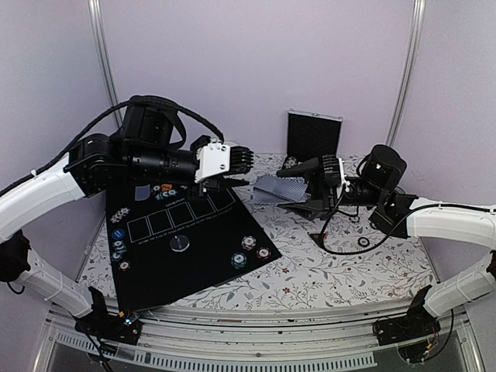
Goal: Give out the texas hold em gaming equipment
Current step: Pick up the poker card from the face-down deck piles.
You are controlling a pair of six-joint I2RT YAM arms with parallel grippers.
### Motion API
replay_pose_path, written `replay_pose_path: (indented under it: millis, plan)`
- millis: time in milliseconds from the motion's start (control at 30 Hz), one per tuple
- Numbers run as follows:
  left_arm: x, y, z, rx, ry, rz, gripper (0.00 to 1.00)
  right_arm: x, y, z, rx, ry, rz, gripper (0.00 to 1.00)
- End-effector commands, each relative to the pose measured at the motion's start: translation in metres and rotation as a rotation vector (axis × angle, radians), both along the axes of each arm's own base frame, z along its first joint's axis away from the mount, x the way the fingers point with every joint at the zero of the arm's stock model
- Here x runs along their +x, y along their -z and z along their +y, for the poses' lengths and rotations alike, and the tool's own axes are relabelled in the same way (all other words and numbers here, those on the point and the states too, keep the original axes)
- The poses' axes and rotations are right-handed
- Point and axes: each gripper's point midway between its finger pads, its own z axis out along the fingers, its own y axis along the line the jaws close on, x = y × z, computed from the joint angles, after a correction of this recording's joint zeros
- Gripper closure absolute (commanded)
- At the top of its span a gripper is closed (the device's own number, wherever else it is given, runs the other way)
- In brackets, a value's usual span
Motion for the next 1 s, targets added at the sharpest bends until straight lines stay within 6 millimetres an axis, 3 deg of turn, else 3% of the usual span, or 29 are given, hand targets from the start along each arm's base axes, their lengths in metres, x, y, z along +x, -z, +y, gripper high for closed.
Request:
replay_pose_path:
  millis: [0, 967]
  plan:
    - [-0.005, -0.022, -0.006, -0.053, 0.030, -0.024, 0.73, -0.002, -0.016, -0.003, 0.029, -0.007, -0.038, 0.41]
    - [-0.012, -0.007, -0.009, -0.018, 0.063, 0.026, 0.70, -0.001, -0.016, -0.004, 0.029, -0.002, -0.040, 0.41]
